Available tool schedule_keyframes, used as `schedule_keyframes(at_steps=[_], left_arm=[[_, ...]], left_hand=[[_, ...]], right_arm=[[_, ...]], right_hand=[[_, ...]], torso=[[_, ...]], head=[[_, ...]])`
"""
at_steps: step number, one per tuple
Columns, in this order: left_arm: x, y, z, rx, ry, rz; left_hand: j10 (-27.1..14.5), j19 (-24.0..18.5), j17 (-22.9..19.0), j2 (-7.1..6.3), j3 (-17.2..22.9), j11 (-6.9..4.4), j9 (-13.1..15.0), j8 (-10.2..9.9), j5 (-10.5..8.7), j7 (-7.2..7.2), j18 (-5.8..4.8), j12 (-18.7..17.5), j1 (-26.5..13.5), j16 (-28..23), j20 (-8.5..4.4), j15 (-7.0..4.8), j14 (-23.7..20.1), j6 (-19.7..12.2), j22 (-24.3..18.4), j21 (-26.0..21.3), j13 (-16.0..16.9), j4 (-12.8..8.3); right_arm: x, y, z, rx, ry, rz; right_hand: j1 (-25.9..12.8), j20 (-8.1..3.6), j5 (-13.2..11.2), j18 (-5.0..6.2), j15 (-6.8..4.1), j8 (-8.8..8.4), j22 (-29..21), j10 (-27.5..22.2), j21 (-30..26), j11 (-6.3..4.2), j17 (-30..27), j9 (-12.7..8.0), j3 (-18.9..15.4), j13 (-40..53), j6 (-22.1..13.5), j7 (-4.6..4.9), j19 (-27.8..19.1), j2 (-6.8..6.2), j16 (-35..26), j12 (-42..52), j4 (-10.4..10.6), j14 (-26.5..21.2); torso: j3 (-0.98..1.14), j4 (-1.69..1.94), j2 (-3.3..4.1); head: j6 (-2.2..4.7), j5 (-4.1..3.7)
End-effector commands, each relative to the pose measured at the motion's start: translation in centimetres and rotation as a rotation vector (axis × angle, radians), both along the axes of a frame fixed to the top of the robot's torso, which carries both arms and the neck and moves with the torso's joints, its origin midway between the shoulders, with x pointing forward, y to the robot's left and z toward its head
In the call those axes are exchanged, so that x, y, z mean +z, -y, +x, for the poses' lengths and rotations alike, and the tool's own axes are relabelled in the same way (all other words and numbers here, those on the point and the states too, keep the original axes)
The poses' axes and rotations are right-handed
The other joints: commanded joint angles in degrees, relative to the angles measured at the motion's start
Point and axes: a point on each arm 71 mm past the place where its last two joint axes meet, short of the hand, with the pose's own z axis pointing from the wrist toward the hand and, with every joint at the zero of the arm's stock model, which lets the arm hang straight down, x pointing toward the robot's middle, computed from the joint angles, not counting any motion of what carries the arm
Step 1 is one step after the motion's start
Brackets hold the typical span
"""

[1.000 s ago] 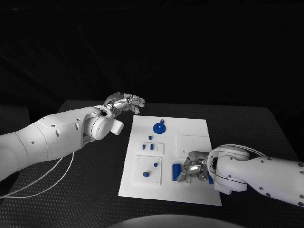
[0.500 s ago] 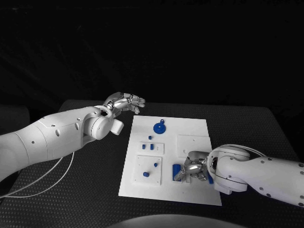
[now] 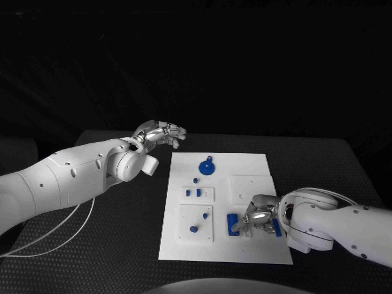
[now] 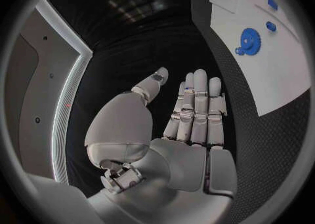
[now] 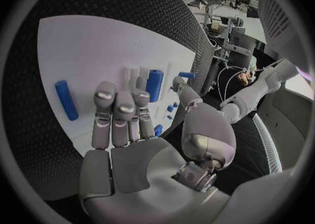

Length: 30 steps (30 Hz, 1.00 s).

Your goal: Assemble the parts on the task board

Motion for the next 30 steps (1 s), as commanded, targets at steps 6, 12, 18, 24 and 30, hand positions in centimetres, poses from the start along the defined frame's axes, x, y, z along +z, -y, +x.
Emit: schedule_keyframes(at_steps=[6,12,18,24,30], left_arm=[[0.1,0.1,0.0,-0.009,0.002,-0.011],[0.1,0.2,0.0,-0.011,0.003,-0.012],[0.1,0.2,0.0,-0.012,0.002,-0.013],[0.1,0.2,-0.1,-0.013,0.004,-0.014],[0.1,0.4,-0.2,-0.020,0.003,-0.018]], left_hand=[[-0.41,0.37,0.10,-0.06,0.03,-0.07,-0.09,0.35,0.17,-0.08,0.79,0.11,-0.36,-0.28,-0.11,0.10,0.33,-0.35,0.12,-0.41,-0.01,0.33],[-0.41,0.37,0.11,-0.08,0.02,-0.07,-0.09,0.36,0.17,-0.08,0.79,0.11,-0.37,-0.29,-0.11,0.10,0.33,-0.34,0.13,-0.42,-0.01,0.34],[-0.41,0.37,0.13,-0.09,0.02,-0.07,-0.09,0.36,0.18,-0.08,0.79,0.12,-0.37,-0.30,-0.11,0.10,0.32,-0.34,0.15,-0.43,-0.01,0.34],[-0.40,0.38,0.17,-0.17,-0.07,-0.06,-0.09,0.38,0.17,-0.08,0.77,0.13,-0.54,-0.32,-0.09,0.11,0.33,-0.33,0.19,-0.45,-0.01,0.45],[-0.40,0.38,0.22,-0.21,-0.14,-0.06,-0.10,0.40,0.18,-0.08,0.76,0.14,-0.70,-0.35,-0.08,0.12,0.32,-0.33,0.24,-0.49,0.00,0.56]], right_arm=[[3.9,1.9,2.3,-0.069,0.131,0.122],[4.2,3.2,2.4,-0.094,0.104,0.111],[3.9,5.5,2.3,-0.048,0.090,-0.045],[3.8,7.2,1.6,-0.012,0.063,-0.206],[3.7,8.5,1.3,0.017,0.082,-0.306]], right_hand=[[0.73,-0.70,0.15,1.50,0.08,-1.40,0.22,-0.25,-0.55,0.38,0.05,-0.22,-1.53,0.10,-3.09,0.78,-0.24,1.65,-0.54,-0.59,-1.36,0.12],[2.20,-0.70,2.27,1.50,0.81,-1.91,0.30,-0.58,-0.83,1.07,0.19,-0.05,-4.91,0.25,-4.39,1.48,-0.73,2.97,-0.88,-0.67,-1.52,0.06],[6.41,-0.75,1.84,1.50,0.67,-1.61,0.42,-0.41,-0.82,0.91,0.46,0.27,-6.99,0.34,-3.85,1.32,-0.66,5.33,-1.00,-0.63,-1.46,0.22],[10.01,-0.29,0.24,1.50,0.50,-0.78,0.36,0.23,-0.87,0.58,0.59,0.59,-3.30,0.23,-1.82,0.89,-0.12,5.74,-1.12,-0.65,-0.56,0.63],[8.79,0.08,-0.11,1.50,0.21,-0.14,0.48,0.66,-0.72,0.21,0.85,1.37,0.27,0.28,-0.79,0.48,0.22,3.88,-1.02,-0.66,1.72,0.83]], torso=[[0.07,-0.08,-0.01],[0.10,-0.08,0.01],[0.12,-0.02,-0.02],[0.04,-0.06,-0.01],[-0.07,-0.02,-0.02]], head=[[0.85,-0.91],[1.03,-1.43],[1.02,-2.01],[1.25,-3.72],[1.43,-5.90]])
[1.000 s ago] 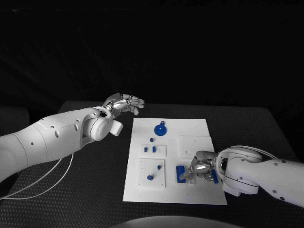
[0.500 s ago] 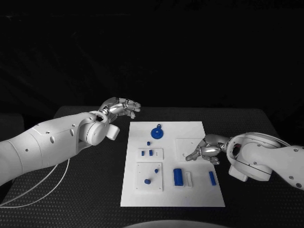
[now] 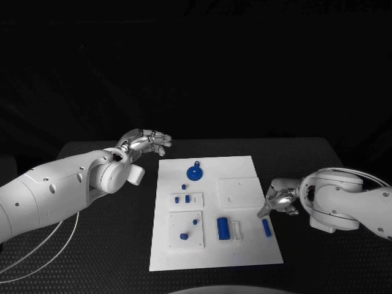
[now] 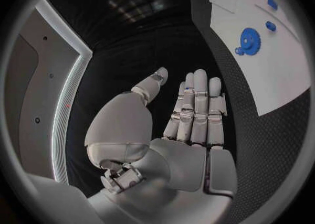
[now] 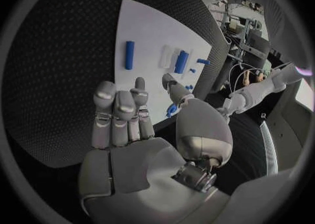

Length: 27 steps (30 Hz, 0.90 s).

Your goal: Assemble the parts on the task board

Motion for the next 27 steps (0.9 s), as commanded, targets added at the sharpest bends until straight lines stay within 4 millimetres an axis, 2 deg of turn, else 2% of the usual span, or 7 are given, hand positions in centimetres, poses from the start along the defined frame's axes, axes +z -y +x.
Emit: schedule_keyframes(at_steps=[1,7,12,19,27], left_arm=[[0.1,0.3,-0.1,-0.017,0.003,-0.016],[0.1,0.5,-0.2,-0.022,0.002,-0.018],[0.1,0.5,-0.2,-0.024,0.001,-0.018],[0.1,0.4,-0.3,-0.024,0.000,-0.018],[0.1,0.2,-0.3,-0.022,-0.002,-0.016]], left_hand=[[-0.40,0.38,0.10,-0.02,0.01,-0.06,-0.10,0.40,0.18,-0.08,0.92,0.14,-0.53,-0.36,-0.08,0.12,0.32,-0.33,0.09,-0.27,0.00,0.43],[-0.41,0.38,0.13,-0.03,-0.03,-0.06,-0.11,0.42,0.18,-0.08,0.92,0.15,-0.62,-0.38,-0.08,0.12,0.32,-0.33,0.12,-0.29,0.00,0.50],[-0.41,0.38,0.16,-0.03,-0.06,-0.06,-0.11,0.43,0.18,-0.08,0.92,0.15,-0.71,-0.40,-0.08,0.12,0.32,-0.32,0.14,-0.32,0.00,0.57],[-0.42,0.38,0.18,-0.04,-0.09,-0.06,-0.12,0.43,0.18,-0.08,0.92,0.15,-0.81,-0.42,-0.08,0.12,0.32,-0.33,0.17,-0.34,0.00,0.64],[-0.44,0.39,0.22,-0.02,-0.12,-0.06,-0.13,0.43,0.18,-0.08,0.92,0.15,-0.92,-0.45,-0.08,0.12,0.32,-0.35,0.20,-0.37,0.00,0.75]], right_arm=[[-0.3,0.8,-0.2,0.059,-0.007,-0.148],[-0.8,1.5,-0.4,0.079,0.017,-0.211],[-1.3,1.5,-0.5,0.080,0.007,-0.218],[-3.0,0.4,-1.2,0.084,-0.013,-0.189],[-3.9,-0.4,-1.6,0.093,-0.034,-0.177]], right_hand=[[-0.43,0.34,-0.27,1.52,-0.18,0.37,0.51,0.58,-0.06,-0.10,0.15,0.21,0.89,0.04,0.71,0.06,0.26,-0.63,-0.06,-0.19,0.43,0.23],[-1.74,0.45,-0.27,1.52,-0.19,0.50,0.66,0.66,0.12,-0.15,0.34,0.57,1.43,0.16,0.79,0.00,0.25,-0.33,0.08,-0.19,1.06,0.21],[-2.58,0.50,-0.27,1.52,-0.19,0.53,0.71,0.66,0.18,-0.18,0.41,0.72,1.52,0.21,0.83,-0.03,0.19,-0.26,0.11,-0.22,1.26,0.19],[-3.24,0.53,-0.27,1.52,-0.20,0.54,0.76,0.67,0.23,-0.20,0.46,0.82,1.66,0.24,0.88,-0.06,0.12,0.02,0.13,-0.27,1.35,0.16],[-3.62,0.54,-0.26,1.52,-0.20,0.56,0.78,0.69,0.28,-0.23,0.49,0.90,1.86,0.26,0.96,-0.09,0.08,0.37,0.13,-0.30,1.33,0.15]], torso=[[-0.09,0.04,0.01],[-0.07,0.11,0.04],[-0.05,0.11,0.08],[-0.04,0.10,0.08],[-0.07,0.20,0.07]], head=[[0.10,-1.44],[-0.02,-2.19],[-0.19,-2.41],[-0.48,-2.38],[-0.92,-2.12]])
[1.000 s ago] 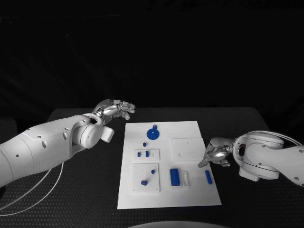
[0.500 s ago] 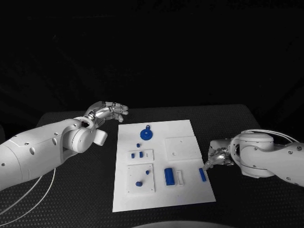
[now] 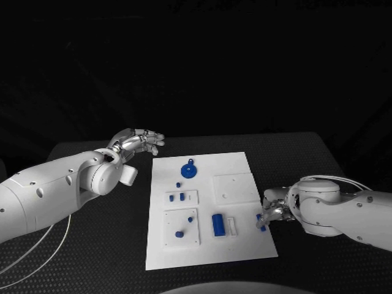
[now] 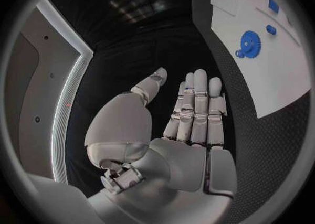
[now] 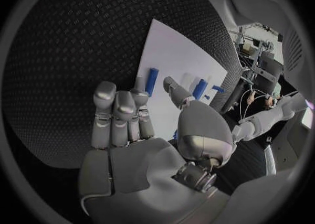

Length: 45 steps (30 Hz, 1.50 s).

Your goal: Assemble the parts on the task board

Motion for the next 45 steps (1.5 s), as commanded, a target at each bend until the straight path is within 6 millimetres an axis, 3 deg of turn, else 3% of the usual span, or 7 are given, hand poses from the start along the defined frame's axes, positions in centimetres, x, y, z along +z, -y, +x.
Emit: schedule_keyframes(at_steps=[1,10,15,18,31,35,45], left_arm=[[0.1,0.1,-0.1,-0.013,0.000,-0.013],[0.1,0.2,-0.1,-0.015,-0.001,-0.014],[0.1,0.0,-0.1,-0.012,-0.002,-0.012],[0.1,0.0,-0.1,-0.013,-0.003,-0.012],[0.0,0.2,-0.1,-0.015,-0.006,-0.011],[0.0,0.1,-0.1,-0.014,-0.007,-0.011],[0.0,0.1,-0.1,-0.014,-0.009,-0.010]], left_hand=[[-0.44,0.39,0.06,0.03,0.02,-0.06,-0.08,0.20,0.18,-0.08,1.19,0.15,-0.44,-0.23,-0.08,0.12,0.32,-0.35,0.10,-0.38,0.00,0.29],[-0.45,0.39,0.09,0.04,0.01,-0.06,-0.09,0.19,0.19,-0.08,1.19,0.15,-0.51,-0.26,-0.09,0.12,0.31,-0.37,0.12,-0.41,-0.01,0.36],[-0.46,0.39,0.09,0.05,0.01,-0.06,-0.09,0.19,0.19,-0.08,1.19,0.14,-0.51,-0.26,-0.09,0.12,0.31,-0.37,0.12,-0.41,-0.01,0.37],[-0.47,0.39,0.10,0.07,0.00,-0.05,-0.10,0.18,0.19,-0.08,1.19,0.14,-0.56,-0.27,-0.09,0.12,0.31,-0.39,0.13,-0.42,-0.01,0.42],[-0.51,0.40,0.17,0.20,0.02,-0.05,-0.13,0.16,0.20,-0.05,1.20,0.13,-0.72,-0.32,-0.09,0.12,0.31,-0.47,0.19,-0.49,-0.01,0.64],[-0.51,0.40,0.19,0.21,0.03,-0.05,-0.14,0.16,0.21,-0.05,1.20,0.13,-0.73,-0.33,-0.10,0.12,0.31,-0.48,0.20,-0.50,-0.01,0.66],[-0.52,0.41,0.21,0.26,0.05,-0.05,-0.15,0.16,0.21,-0.05,1.21,0.13,-0.74,-0.34,-0.10,0.12,0.32,-0.50,0.23,-0.52,-0.01,0.71]], right_arm=[[-0.1,-0.2,0.1,0.003,0.004,-0.005],[-1.0,-1.3,0.3,0.085,0.080,-0.074],[-1.6,-2.1,0.2,0.139,0.128,-0.110],[-2.1,-2.7,0.1,0.165,0.145,-0.122],[-2.8,-3.9,-0.4,0.149,0.102,-0.066],[-3.0,-3.7,-0.7,0.083,0.050,-0.005],[-2.8,-3.4,-1.4,-0.121,-0.019,0.209]], right_hand=[[-0.48,0.31,-0.27,1.52,-0.22,0.27,0.79,0.52,0.29,-0.06,0.09,0.08,0.32,0.07,0.41,0.10,-0.14,0.26,0.13,-0.31,0.03,0.13],[0.27,0.31,-0.27,1.52,-0.20,0.24,0.91,0.65,0.56,-0.09,0.21,0.26,1.04,0.16,0.50,0.06,-0.28,2.90,0.20,-0.35,-2.08,0.12],[0.55,0.29,-0.27,1.52,-0.21,0.23,0.90,0.66,0.57,-0.10,0.21,0.27,1.27,0.17,0.50,0.06,-0.29,3.19,0.20,-0.36,-2.29,0.12],[2.18,0.20,-0.27,1.51,-0.20,0.23,0.90,0.75,0.60,-0.14,0.21,0.30,2.40,0.16,0.53,0.02,-0.30,4.15,0.18,-0.37,-3.21,0.13],[3.99,0.67,-0.27,1.49,0.10,-0.06,0.79,0.97,0.67,0.12,0.06,0.30,5.54,-0.01,0.42,0.26,-0.34,4.47,-0.04,-0.71,-3.64,0.22],[6.05,0.89,-0.26,1.49,0.20,-0.24,0.70,1.12,0.61,0.16,-0.02,0.22,10.88,-0.09,0.58,0.28,-0.34,4.45,-0.16,-0.88,-2.99,0.30],[3.63,1.30,-0.28,1.52,0.28,-0.39,0.77,1.32,1.01,0.18,0.05,0.06,13.01,-0.01,0.93,0.32,0.04,4.46,-0.04,-0.87,-1.70,0.46]], torso=[[-0.03,-0.01,-0.01],[-0.04,0.01,-0.03],[-0.05,-0.01,0.00],[-0.02,-0.02,-0.01],[-0.06,0.03,-0.03],[-0.08,-0.03,-0.06],[-0.05,0.00,-0.03]], head=[[-0.26,0.18],[-0.42,0.50],[-0.54,0.59],[-0.57,0.74],[-0.63,1.05],[-0.70,1.27],[-0.83,1.53]])
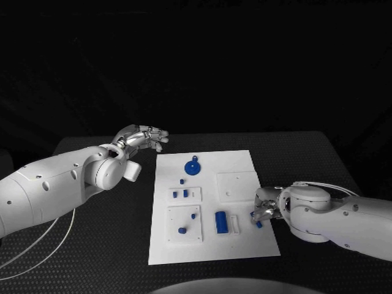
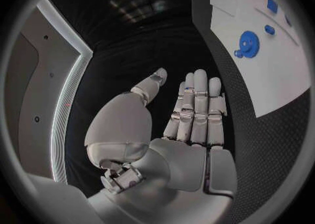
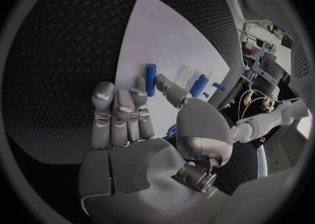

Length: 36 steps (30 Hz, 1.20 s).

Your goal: Assemble the parts on the task board

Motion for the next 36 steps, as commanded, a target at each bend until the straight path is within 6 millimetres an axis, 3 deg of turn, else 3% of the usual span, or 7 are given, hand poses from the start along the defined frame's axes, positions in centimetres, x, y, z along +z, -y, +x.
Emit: schedule_keyframes(at_steps=[1,15,36], left_arm=[[0.1,0.2,0.0,-0.014,-0.002,-0.013],[0.0,0.3,-0.1,-0.016,-0.003,-0.013],[0.0,0.2,0.0,-0.016,-0.006,-0.012]], left_hand=[[-0.52,0.41,0.06,0.03,0.07,-0.05,-0.10,0.16,0.21,-0.05,0.54,0.14,-0.51,-0.35,-0.10,0.12,0.32,-0.50,0.09,-0.31,-0.02,0.38],[-0.53,0.42,0.10,0.00,0.05,-0.04,-0.11,0.17,0.21,-0.05,0.54,0.14,-0.62,-0.37,-0.10,0.12,0.33,-0.51,0.13,-0.34,-0.01,0.49],[-0.53,0.43,0.17,-0.04,0.06,-0.05,-0.12,0.18,0.21,-0.05,0.55,0.15,-0.65,-0.40,-0.11,0.11,0.33,-0.53,0.20,-0.38,-0.01,0.56]], right_arm=[[-0.9,-0.4,-1.3,-0.108,-0.100,0.161],[-0.2,-1.3,-1.5,-0.171,-0.110,0.254],[0.1,-2.8,-1.3,-0.149,-0.082,0.299]], right_hand=[[-1.33,0.48,0.17,1.69,-0.20,0.13,0.78,0.33,0.35,-0.04,0.03,-12.39,-0.05,0.04,0.23,0.29,0.13,-0.21,-0.02,-0.20,0.49,0.42],[-3.49,0.32,0.17,1.69,-0.43,0.06,0.75,0.42,0.59,-0.19,0.16,-12.58,-0.90,0.12,0.53,0.15,0.37,-0.87,0.11,-0.18,0.53,0.42],[-3.74,0.12,0.18,1.69,-0.56,-0.02,0.69,0.37,0.59,-0.25,0.18,-12.67,-1.10,0.16,0.53,0.11,0.43,-1.39,0.11,-0.20,0.19,0.39]], torso=[[0.03,-0.04,-0.01],[0.05,-0.06,0.01],[0.04,0.02,0.01]], head=[[-0.02,0.04],[-0.18,0.10],[-0.23,0.55]])
